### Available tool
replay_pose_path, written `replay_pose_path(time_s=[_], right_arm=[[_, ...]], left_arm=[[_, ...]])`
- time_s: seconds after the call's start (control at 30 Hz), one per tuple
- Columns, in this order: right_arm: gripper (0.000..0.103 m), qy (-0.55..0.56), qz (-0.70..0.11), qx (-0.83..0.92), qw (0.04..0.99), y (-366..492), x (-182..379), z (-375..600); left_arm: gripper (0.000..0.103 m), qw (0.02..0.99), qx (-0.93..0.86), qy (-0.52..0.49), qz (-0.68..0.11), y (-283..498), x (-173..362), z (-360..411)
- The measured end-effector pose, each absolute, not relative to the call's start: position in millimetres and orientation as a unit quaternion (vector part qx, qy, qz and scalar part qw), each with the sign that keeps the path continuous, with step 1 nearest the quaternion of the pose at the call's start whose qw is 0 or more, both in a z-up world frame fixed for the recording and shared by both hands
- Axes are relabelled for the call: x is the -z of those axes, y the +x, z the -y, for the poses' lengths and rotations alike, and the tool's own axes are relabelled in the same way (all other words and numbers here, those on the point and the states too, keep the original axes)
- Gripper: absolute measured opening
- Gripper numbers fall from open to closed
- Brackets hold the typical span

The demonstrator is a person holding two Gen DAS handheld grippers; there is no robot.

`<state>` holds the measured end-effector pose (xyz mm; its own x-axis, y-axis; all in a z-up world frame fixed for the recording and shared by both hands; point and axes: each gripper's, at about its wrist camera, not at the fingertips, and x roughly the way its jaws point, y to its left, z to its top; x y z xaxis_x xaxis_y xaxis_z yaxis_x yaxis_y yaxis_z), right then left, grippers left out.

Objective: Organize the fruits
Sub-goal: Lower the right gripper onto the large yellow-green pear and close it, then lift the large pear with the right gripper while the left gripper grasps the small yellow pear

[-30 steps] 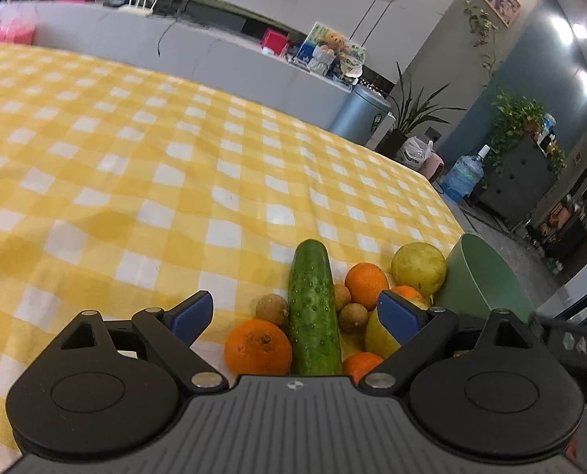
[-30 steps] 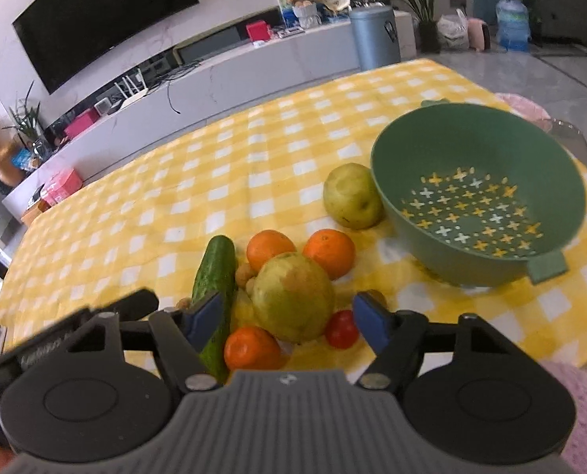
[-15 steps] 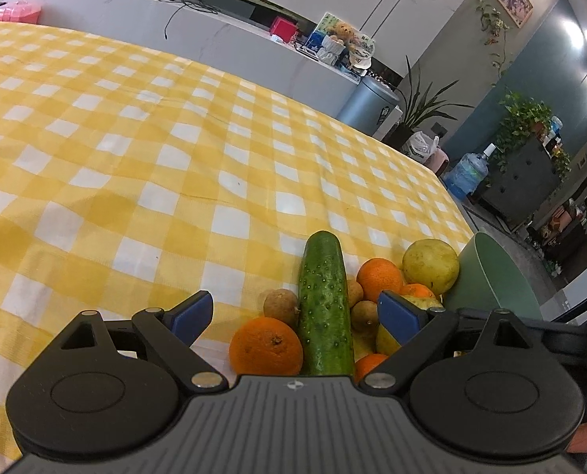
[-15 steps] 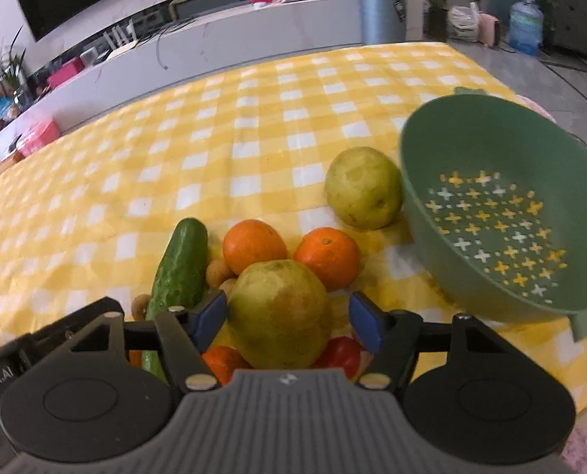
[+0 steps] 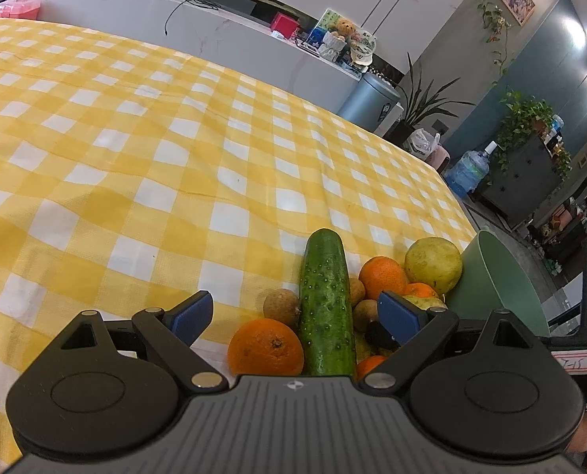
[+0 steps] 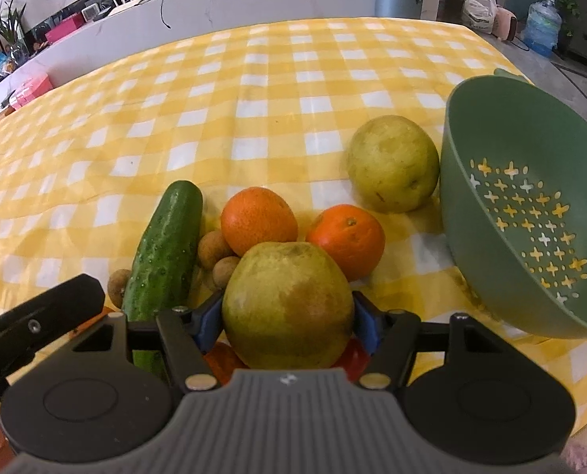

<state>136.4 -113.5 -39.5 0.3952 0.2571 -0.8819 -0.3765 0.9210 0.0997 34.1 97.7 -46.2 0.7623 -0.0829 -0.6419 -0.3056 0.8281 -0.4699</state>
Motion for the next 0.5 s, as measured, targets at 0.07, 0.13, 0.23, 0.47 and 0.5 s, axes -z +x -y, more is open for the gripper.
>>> replay_pose_path(time_s=[0.07,0.13,0.23,0.47,0.5], right_arm=[[0.063,-0.058,-0.517,-0.188,0.833,138.0,41.9,111.6],[0.063,-0.056,-0.515,-0.188,0.835,136.8,41.8,111.8],[0.062,-0.055,-0.511,-0.188,0.837,135.7,42.1,113.0],[0.062,-0.056,-0.503,-0.188,0.842,131.0,40.8,115.4],[0.062,-0.053,-0.502,-0.187,0.842,130.8,40.3,116.3]], left_arm=[[0.103,0.893,-0.063,-0.287,-0.340,34.4,47.1,-97.5],[0.103,0.893,-0.065,-0.287,-0.340,34.6,47.7,-97.6],[0.103,0.894,-0.066,-0.286,-0.339,34.6,48.2,-97.3],[0.103,0.894,-0.067,-0.280,-0.343,35.0,48.8,-96.3],[0.103,0.895,-0.068,-0.278,-0.343,35.1,48.7,-96.4]])
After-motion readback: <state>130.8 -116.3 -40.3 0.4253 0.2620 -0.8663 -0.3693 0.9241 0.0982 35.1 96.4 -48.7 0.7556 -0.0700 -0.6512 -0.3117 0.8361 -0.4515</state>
